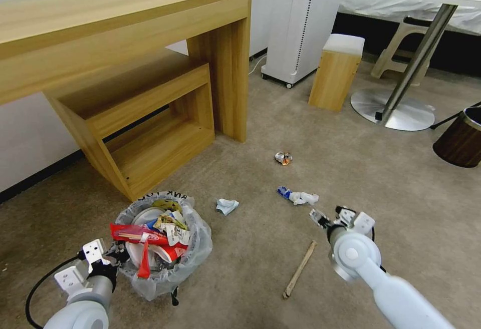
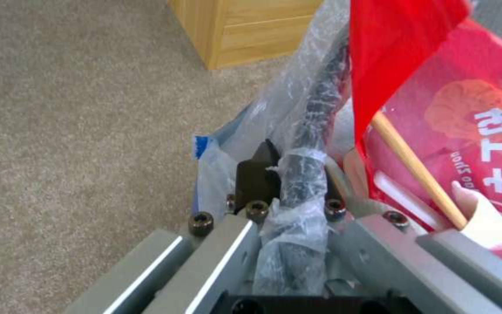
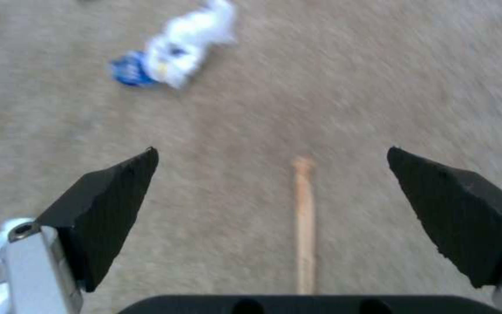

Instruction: Pick up the trash bin and place the garbage on the floor into it.

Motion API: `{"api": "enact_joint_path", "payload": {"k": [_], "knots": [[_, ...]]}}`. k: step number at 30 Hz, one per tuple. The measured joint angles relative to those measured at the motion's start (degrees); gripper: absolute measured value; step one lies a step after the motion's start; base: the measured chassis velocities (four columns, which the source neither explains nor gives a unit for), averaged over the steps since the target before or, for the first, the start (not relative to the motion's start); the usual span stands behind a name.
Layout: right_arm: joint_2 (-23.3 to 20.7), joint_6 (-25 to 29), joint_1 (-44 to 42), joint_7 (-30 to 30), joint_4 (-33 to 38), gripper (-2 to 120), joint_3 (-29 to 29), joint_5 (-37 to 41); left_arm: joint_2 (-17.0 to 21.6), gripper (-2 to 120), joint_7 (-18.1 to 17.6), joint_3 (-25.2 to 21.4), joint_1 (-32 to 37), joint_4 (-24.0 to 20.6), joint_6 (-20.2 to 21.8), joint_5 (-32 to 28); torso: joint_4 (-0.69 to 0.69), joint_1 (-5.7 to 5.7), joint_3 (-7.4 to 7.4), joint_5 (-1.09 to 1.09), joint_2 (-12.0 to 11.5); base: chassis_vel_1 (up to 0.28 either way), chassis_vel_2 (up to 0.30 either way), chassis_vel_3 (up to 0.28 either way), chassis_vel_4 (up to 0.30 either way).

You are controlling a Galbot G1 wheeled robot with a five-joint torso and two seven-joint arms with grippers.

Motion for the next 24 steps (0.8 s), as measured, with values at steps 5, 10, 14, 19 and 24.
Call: {"api": "enact_joint_path", "payload": {"k": [5,10,14,19,24], "knots": [[2.68,-0.93,-0.87,0.13,-3.26,100,0.46,-0.15,-0.39,1,-0.09,0.30,-0.54,0.60,0.09,0.09,0.01,0.00,0.00,-0.01,0.00,0.000,0.000,0.000,0.000],[4.68,-2.62,0.64,0.25,-6.91,100,-1.39,0.02,-0.75,1,-0.10,0.37,-0.65,0.87,0.13,0.30,0.01,0.00,0.00,-0.01,0.00,0.000,0.000,0.000,0.000],[6.60,-5.20,2.52,0.53,-10.46,100,-3.25,1.16,-0.81,1,-0.11,0.10,-0.43,0.88,0.13,0.32,0.02,0.00,0.00,0.00,-0.01,0.000,0.000,0.000,0.000],[6.80,-10.16,3.68,1.73,-11.07,100,-3.93,4.98,-0.93,1,-0.16,-0.32,-0.15,0.89,0.13,0.38,0.01,0.00,0.00,0.00,0.00,0.000,0.000,0.000,0.000],[5.92,-12.23,4.83,2.12,-11.89,100,-5.02,6.74,-1.19,1,-0.19,-0.34,-0.48,1.15,0.09,0.51,0.00,0.00,0.00,0.00,-0.01,0.000,0.000,0.000,0.000]]}}
